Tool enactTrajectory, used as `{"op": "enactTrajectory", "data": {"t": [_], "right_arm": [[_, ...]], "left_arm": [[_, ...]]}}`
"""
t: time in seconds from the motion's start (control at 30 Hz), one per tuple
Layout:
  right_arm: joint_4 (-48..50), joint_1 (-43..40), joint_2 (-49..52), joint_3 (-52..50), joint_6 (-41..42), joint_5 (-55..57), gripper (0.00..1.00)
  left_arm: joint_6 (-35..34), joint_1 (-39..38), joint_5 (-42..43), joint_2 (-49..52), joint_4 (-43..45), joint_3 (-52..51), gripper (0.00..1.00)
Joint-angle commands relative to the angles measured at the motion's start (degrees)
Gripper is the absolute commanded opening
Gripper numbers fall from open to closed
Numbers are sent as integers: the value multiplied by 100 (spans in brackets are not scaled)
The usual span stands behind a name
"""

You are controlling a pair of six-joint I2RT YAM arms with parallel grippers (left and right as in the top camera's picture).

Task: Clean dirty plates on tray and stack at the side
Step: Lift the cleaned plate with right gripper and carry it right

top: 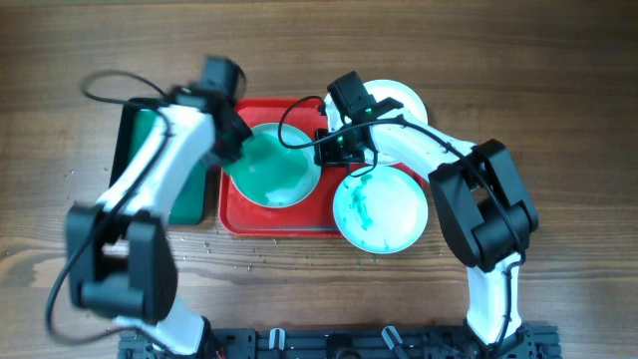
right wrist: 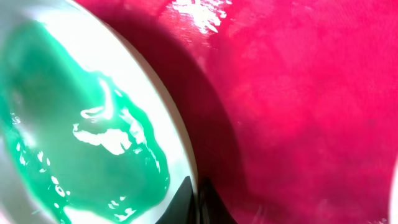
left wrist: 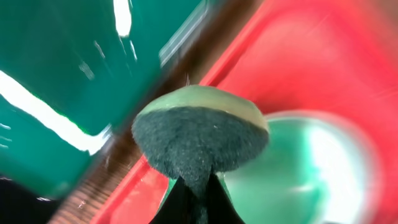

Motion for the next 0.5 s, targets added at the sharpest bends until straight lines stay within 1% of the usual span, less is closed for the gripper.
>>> {"op": "enactTrajectory", "data": {"t": [0.0,0.07,0.1,0.2,0.3,0.47], "right_arm": [[-50,48,81,-7,116,369,4],[-116,105,13,46,33,372,4],[-166,157,-61,83,-37,439,4],[-481,372,-481,151,-50,1473,4],[-817,769,-1132,151,-177,3123,4],[-1147,1414,-1937,151,-184,5582,4]], "left_arm": [[433,619,-304,-944,-328,570,4],[649,997,-304,-1178,-472,570,4],[647,1169,-306,-1215,-560,570,4],[645,1628,-251,-1200,-800,540,4],[645,1838,-175,-1198,-774,433,4],[645,1851,-177,-1187,-699,420,4]]}}
